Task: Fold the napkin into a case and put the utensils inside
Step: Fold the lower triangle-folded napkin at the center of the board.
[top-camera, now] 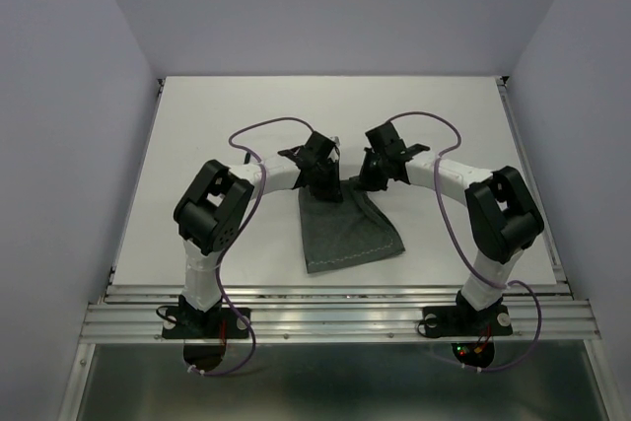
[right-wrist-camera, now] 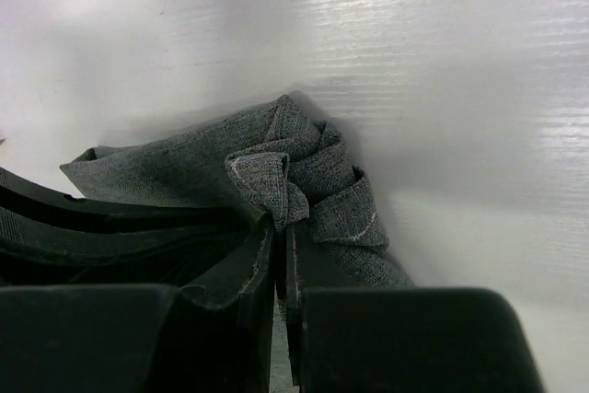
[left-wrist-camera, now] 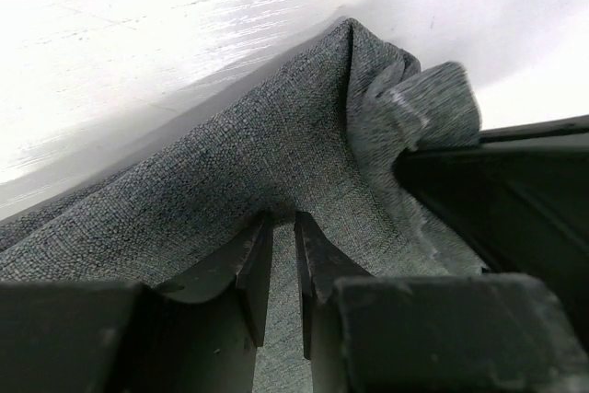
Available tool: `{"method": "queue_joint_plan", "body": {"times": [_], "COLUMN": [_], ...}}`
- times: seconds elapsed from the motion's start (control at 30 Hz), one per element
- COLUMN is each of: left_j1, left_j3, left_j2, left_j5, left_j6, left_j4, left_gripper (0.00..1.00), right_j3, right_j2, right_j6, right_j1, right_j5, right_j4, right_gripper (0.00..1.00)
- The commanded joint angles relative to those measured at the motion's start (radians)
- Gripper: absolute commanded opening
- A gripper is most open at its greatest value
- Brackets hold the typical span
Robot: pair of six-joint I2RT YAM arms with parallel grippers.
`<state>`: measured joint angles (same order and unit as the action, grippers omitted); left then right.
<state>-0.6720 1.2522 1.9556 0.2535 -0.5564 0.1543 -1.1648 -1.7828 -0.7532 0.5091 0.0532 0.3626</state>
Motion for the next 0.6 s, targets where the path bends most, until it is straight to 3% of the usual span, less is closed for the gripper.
{"method": "queue_joint_plan", "body": {"times": [0.0,0.57], "left_j1": [-0.003,-0.003], "left_j3": [-0.037,-0.06], "left_j2": [0.0,0.005], "left_j5": [0.003,0.027], "left_j6": [0.021,0.044], "left_j4": [-0.004,-0.01], "left_gripper": [0.28,0.28], "right_j3": [-0.056,-0.104], "right_j2": [-0.009,-0.096], "right_j6": [-0.034,-0.147], "right_j1": [0.023,0.069], "right_j5": [-0.045,-0.187], "right_j4": [-0.001,0.03], "right_gripper": [0.01,0.01]}}
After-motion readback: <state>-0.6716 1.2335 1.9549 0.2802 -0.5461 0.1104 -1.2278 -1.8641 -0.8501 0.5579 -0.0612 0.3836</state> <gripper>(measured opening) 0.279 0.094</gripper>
